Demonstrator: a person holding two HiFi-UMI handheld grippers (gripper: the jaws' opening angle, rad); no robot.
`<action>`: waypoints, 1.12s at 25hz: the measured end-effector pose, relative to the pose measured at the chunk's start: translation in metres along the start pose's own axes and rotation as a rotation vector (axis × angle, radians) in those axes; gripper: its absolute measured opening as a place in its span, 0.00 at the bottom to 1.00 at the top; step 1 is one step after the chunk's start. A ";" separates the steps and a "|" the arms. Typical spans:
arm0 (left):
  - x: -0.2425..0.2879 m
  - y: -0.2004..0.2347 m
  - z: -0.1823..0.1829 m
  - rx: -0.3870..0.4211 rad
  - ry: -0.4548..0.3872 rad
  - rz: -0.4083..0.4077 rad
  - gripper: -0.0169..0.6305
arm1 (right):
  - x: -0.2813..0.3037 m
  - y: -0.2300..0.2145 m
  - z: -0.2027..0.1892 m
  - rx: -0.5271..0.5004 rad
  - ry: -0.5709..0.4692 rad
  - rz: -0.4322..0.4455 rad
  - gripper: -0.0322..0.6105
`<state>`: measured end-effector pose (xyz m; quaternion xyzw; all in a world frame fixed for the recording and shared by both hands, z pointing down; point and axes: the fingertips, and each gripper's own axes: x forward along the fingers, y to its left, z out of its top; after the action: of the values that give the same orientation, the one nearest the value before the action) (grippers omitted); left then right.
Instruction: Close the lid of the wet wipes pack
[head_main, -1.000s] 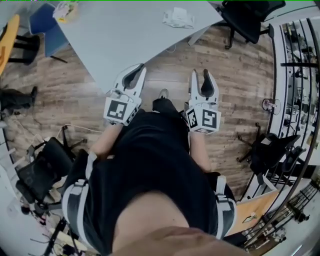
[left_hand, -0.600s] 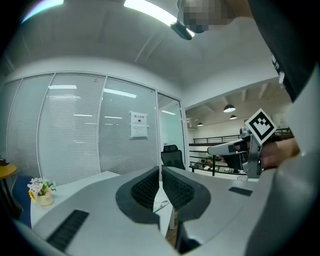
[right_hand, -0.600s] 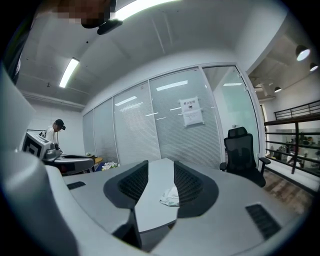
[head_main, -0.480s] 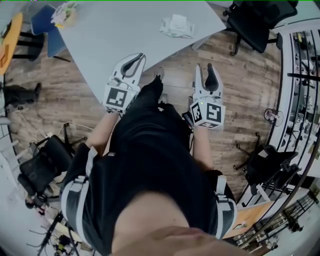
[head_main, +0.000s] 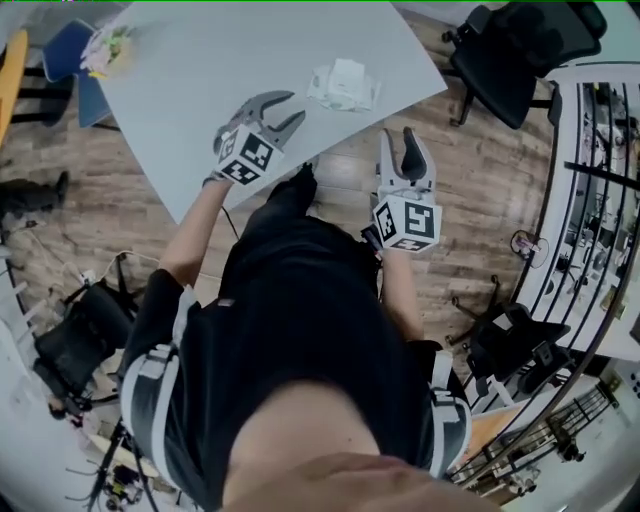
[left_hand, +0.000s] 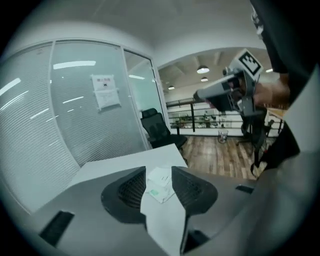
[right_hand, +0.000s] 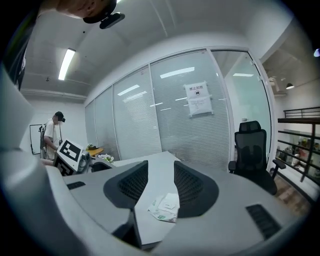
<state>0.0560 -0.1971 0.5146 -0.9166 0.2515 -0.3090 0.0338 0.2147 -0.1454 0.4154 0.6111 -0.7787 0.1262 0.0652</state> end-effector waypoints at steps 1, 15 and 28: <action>0.016 0.006 -0.008 0.045 0.043 -0.020 0.27 | 0.014 -0.003 0.001 -0.012 0.008 0.005 0.33; 0.213 0.026 -0.129 0.367 0.397 -0.368 0.28 | 0.181 -0.042 -0.041 -0.059 0.181 0.086 0.34; 0.244 0.028 -0.162 0.329 0.463 -0.559 0.28 | 0.290 -0.047 -0.141 -0.155 0.515 0.361 0.34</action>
<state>0.1157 -0.3241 0.7734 -0.8382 -0.0597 -0.5409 0.0374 0.1818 -0.3880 0.6307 0.4043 -0.8398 0.2265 0.2829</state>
